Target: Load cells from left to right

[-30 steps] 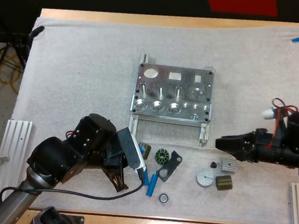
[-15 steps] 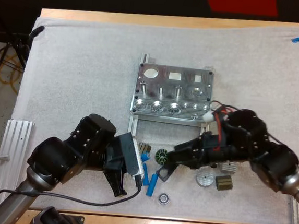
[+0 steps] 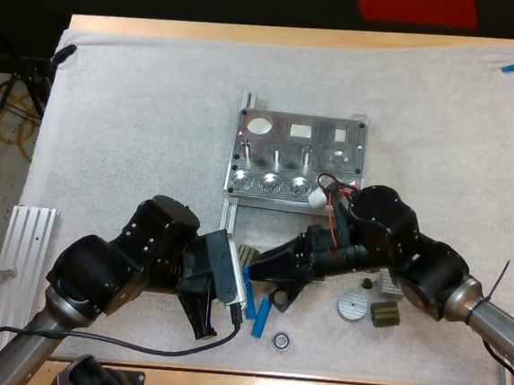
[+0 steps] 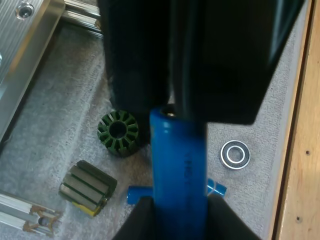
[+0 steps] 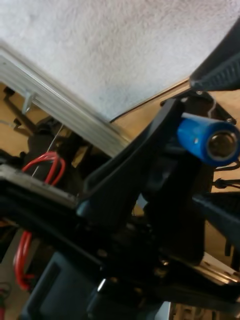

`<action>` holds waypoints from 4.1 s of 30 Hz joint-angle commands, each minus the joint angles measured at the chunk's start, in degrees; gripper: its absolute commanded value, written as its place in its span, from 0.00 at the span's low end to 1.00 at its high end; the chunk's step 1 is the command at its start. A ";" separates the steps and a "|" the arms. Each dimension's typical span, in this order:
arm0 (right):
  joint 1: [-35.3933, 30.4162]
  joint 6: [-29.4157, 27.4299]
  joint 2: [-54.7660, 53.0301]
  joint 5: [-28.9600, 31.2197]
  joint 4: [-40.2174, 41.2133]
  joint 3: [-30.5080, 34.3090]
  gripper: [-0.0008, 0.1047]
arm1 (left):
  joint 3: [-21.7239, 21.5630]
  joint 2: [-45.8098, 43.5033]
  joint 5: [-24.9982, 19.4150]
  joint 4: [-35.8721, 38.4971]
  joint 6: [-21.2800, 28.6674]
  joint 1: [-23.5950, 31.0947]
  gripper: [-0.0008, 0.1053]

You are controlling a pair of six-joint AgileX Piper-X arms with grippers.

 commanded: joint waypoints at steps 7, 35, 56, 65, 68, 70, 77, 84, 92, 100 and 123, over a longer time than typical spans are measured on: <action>2.62 0.03 3.40 -1.24 -1.24 -2.63 0.44 | -0.40 -0.01 0.41 0.24 0.34 -0.05 0.01; 2.78 -2.66 3.68 3.82 1.67 -4.19 0.01 | -0.90 -0.83 -6.09 0.31 -0.82 -0.05 0.51; -4.30 -28.01 10.81 45.60 47.77 -31.76 0.01 | -2.39 -23.60 -16.49 -0.17 -21.92 -0.05 0.64; -5.65 -33.48 23.67 53.57 52.15 -42.07 0.01 | -2.39 -25.95 -16.77 -0.17 -25.86 -0.05 0.64; -6.13 -33.48 27.92 53.67 53.81 -45.91 0.01 | -2.39 -25.95 -16.53 -0.17 -25.86 -0.05 0.64; -6.66 -33.48 29.94 53.72 54.54 -47.97 0.01 | -2.39 -25.95 -16.41 -0.17 -25.86 -0.05 0.64; -9.59 -32.90 35.21 53.93 58.31 -51.30 0.01 | -2.39 -25.95 -16.42 -0.17 -25.86 -0.05 0.64; -11.12 -32.42 36.81 49.59 58.80 -50.91 0.01 | -2.39 -25.95 -16.42 -0.17 -25.86 -0.05 0.64; -11.12 -32.42 37.96 47.95 58.57 -50.24 0.01 | -2.39 -25.95 -16.42 -0.17 -25.86 -0.05 0.64; -11.12 -32.56 38.44 47.23 57.09 -49.58 0.01 | -2.39 -25.95 -16.42 -0.17 -25.86 -0.05 0.64; -11.12 -32.55 38.88 48.40 55.21 -49.58 0.01 | -2.39 -25.95 -16.42 -0.17 -25.86 -0.05 0.64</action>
